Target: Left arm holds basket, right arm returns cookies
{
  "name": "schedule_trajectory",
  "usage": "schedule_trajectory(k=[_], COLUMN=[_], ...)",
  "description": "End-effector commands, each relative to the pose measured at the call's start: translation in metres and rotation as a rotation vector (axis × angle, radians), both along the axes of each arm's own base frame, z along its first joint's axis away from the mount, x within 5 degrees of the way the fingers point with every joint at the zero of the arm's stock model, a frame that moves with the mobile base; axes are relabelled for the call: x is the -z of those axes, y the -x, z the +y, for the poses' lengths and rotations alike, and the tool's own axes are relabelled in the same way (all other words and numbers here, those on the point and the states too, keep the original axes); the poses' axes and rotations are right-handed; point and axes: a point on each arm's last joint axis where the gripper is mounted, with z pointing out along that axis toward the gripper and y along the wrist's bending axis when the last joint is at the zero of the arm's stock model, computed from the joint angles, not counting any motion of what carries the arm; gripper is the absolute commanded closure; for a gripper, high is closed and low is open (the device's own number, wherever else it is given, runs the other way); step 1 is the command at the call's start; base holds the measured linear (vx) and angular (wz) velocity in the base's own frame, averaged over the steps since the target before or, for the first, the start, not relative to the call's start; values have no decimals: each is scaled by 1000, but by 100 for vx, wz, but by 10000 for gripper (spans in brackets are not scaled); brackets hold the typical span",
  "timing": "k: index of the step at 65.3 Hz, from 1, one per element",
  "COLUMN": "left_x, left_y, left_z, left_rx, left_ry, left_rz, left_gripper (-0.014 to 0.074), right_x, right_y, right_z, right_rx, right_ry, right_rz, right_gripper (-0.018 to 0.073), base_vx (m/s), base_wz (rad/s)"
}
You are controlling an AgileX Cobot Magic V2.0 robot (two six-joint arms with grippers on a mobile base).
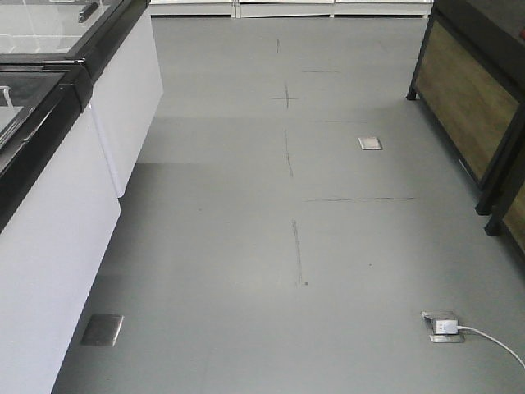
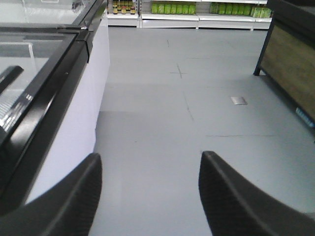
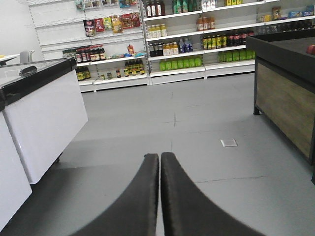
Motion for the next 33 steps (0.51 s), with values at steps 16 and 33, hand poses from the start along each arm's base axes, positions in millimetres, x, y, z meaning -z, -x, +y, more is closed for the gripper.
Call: schedule_trajectory(k=[16,33], left_x=[-10,-36], left_y=[-25,-64], left_z=[0,-1], left_rx=[-128,-159], left_ry=[358,358], left_rz=[101,271], left_gripper=[171,171], right_x=[-7,-7], right_y=[1,1], right_z=[0,0], right_rx=[2,2], right_ry=[0,0], right_rz=[-89,-89], right_gripper=[567,567], base_vx=[0,0], base_wz=[0,0])
